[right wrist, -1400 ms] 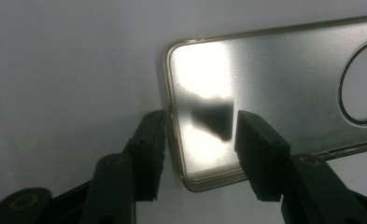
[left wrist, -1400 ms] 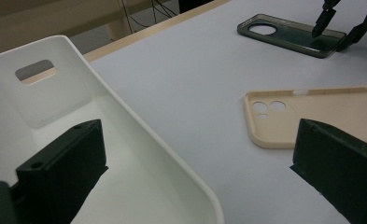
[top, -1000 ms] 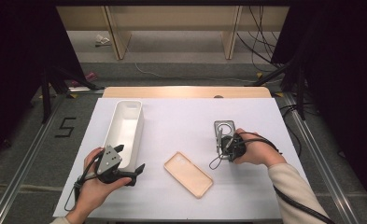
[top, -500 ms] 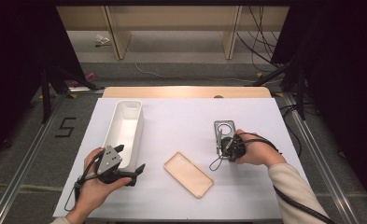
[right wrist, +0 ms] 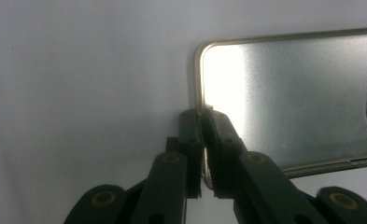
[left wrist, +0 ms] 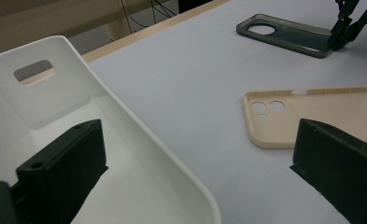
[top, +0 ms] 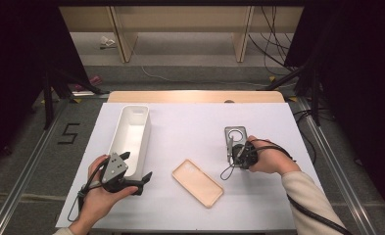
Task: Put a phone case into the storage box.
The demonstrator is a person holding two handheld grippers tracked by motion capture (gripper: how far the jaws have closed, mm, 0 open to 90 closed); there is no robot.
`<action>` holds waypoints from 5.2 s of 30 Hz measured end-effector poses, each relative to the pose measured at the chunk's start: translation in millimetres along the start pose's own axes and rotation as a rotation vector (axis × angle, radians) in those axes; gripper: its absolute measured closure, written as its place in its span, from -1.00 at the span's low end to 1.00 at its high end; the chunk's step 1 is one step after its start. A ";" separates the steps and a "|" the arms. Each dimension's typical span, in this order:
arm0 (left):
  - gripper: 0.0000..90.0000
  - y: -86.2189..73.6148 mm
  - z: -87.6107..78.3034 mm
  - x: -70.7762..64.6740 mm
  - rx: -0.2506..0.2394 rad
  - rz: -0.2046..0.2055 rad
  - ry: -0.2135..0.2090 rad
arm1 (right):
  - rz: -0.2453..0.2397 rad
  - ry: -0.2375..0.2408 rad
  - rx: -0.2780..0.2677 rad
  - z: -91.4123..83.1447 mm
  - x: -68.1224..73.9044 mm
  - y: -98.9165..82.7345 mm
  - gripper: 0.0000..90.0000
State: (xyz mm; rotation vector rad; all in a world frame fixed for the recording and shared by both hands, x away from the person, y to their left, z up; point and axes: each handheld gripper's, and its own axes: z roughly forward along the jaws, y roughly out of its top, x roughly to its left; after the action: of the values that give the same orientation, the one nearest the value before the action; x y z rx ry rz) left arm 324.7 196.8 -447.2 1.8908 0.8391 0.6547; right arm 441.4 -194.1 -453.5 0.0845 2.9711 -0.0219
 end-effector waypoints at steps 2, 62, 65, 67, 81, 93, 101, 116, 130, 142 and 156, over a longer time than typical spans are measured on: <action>-0.95 -0.1 0.1 0.0 0.000 0.000 0.000 | -0.007 -0.005 0.000 -0.3 0.0 -0.3 0.91; -0.86 5.1 -0.4 -0.5 -0.022 -0.020 0.009 | 0.104 -0.005 -0.628 -41.6 37.4 -13.3 0.97; -0.83 11.6 1.0 -2.6 -0.021 -0.032 0.006 | 0.105 -0.006 -0.642 -42.3 40.0 -12.6 0.97; -0.80 19.0 2.2 -4.2 -0.014 -0.036 0.000 | 0.099 -0.010 -0.647 -42.9 42.2 -10.7 0.97; -0.66 95.1 55.5 -9.9 0.063 -0.052 -0.097 | 0.070 -0.010 -0.667 -45.7 54.6 2.4 0.97; -0.50 133.8 119.0 -31.2 0.186 -0.078 -0.172 | 0.051 -0.007 -0.678 -47.4 60.2 10.2 0.97; -0.33 136.9 154.4 -35.3 0.281 -0.175 -0.199 | 0.039 -0.010 -0.683 -47.9 60.7 13.7 0.97; 0.09 144.6 185.0 -36.5 0.378 -0.255 -0.170 | 0.021 -0.024 -0.679 -49.0 62.0 17.6 0.97; 0.47 145.1 188.5 -40.2 0.376 -0.347 -0.187 | -0.007 -0.031 -0.650 -48.0 65.0 22.8 0.98; 0.77 164.1 174.4 -60.6 0.245 -0.344 -0.257 | -0.020 -0.057 -0.587 -39.3 67.2 29.9 0.96; 0.81 175.0 155.6 -61.5 0.065 -0.103 -0.194 | 0.236 -0.173 -0.660 -41.2 55.6 16.1 -0.03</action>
State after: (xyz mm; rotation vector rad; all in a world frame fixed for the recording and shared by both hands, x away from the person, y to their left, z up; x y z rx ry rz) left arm 448.7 7.8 -360.5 1.9199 0.8348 0.3784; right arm 380.7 -174.1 -422.4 0.3226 2.6200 0.9137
